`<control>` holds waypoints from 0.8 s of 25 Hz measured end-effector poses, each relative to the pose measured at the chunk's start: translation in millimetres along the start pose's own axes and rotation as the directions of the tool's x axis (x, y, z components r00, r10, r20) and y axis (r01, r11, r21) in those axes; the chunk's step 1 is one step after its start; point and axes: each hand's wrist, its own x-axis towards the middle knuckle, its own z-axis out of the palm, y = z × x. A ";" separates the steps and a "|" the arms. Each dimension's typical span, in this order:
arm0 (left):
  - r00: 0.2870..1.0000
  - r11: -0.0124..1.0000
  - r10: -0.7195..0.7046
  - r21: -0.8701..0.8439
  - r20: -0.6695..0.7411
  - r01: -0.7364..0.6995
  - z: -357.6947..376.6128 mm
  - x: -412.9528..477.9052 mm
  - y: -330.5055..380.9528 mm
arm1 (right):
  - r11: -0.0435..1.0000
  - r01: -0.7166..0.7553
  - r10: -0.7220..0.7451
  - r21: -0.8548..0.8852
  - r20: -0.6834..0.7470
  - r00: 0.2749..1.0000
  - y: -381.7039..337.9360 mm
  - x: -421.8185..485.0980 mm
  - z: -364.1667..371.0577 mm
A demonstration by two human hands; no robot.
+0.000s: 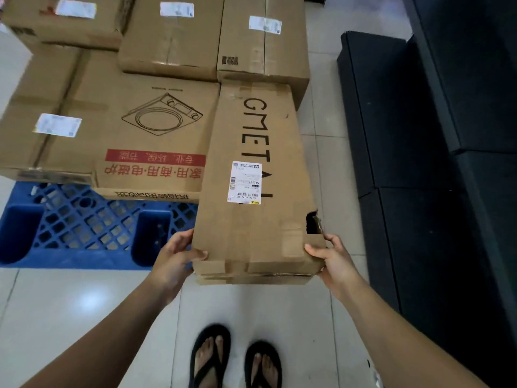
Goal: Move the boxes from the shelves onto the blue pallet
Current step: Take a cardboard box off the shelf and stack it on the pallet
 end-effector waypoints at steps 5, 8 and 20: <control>0.996 0.998 -0.054 0.037 -0.076 0.057 -12.1 41.0 -66.7 | 0.997 -0.022 0.019 -0.076 -0.049 0.999 71.4 50.4 5.7; 0.993 0.992 -0.095 0.079 -0.067 0.101 -13.5 66.4 -100.9 | 0.997 -0.035 0.029 -0.069 -0.092 0.995 106.9 85.9 -0.2; 0.973 0.867 -0.047 0.475 -0.225 0.151 -2.1 111.3 -60.8 | 0.855 -0.009 -0.086 -0.518 -0.160 0.983 85.8 111.0 -1.3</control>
